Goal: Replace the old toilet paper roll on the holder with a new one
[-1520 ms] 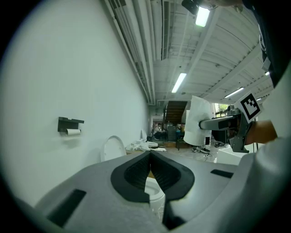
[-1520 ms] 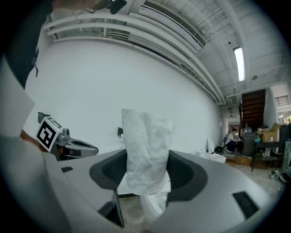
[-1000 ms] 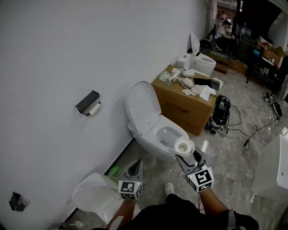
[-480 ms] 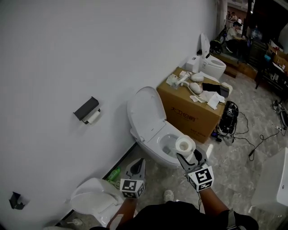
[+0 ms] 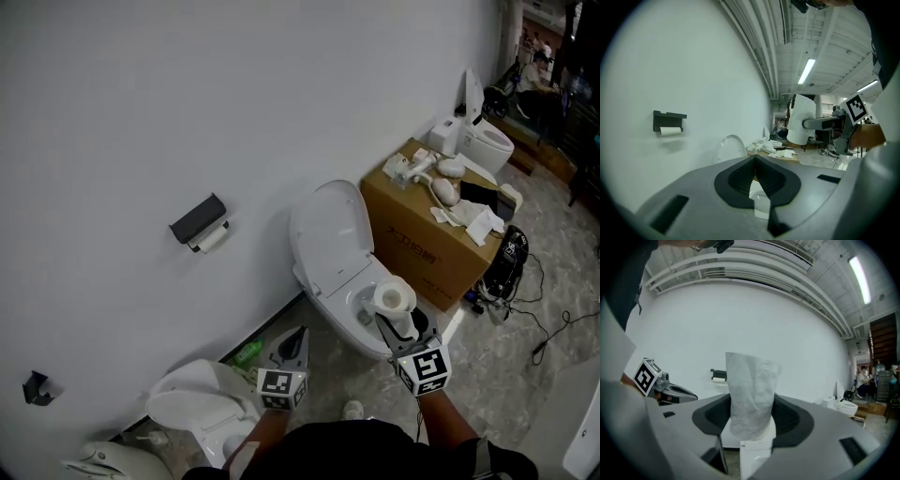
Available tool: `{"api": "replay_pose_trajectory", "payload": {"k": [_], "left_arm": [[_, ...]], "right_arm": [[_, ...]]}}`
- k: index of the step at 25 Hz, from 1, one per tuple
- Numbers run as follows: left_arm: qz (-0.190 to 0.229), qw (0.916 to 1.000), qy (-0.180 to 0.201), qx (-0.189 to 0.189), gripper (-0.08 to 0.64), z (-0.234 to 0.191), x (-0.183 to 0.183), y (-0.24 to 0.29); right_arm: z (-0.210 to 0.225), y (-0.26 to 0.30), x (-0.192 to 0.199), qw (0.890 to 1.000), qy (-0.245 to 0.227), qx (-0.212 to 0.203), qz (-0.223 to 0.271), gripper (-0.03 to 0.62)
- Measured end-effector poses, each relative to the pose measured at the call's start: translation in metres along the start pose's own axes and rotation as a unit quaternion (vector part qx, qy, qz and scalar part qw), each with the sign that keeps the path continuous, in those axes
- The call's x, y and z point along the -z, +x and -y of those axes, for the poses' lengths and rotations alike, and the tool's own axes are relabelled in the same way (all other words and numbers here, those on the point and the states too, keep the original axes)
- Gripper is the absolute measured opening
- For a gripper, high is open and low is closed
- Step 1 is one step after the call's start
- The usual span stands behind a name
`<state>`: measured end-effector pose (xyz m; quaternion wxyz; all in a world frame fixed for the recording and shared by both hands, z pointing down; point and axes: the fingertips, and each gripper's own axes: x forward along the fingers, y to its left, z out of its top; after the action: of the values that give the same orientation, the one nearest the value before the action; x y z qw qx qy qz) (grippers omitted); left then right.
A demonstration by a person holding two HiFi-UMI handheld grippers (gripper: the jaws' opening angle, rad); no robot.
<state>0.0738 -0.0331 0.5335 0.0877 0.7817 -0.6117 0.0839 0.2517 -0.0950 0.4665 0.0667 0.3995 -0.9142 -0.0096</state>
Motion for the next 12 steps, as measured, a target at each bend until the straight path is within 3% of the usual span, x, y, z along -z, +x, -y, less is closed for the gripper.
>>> {"api": "replay_pose_trajectory", "payload": {"k": [12], "left_arm": [[0.01, 0.9982, -0.011, -0.057, 0.005, -0.069, -0.01, 0.028]], "right_arm": [[-0.007, 0.09, 0.002, 0.998, -0.001, -0.053, 0.015, 0.259]]}}
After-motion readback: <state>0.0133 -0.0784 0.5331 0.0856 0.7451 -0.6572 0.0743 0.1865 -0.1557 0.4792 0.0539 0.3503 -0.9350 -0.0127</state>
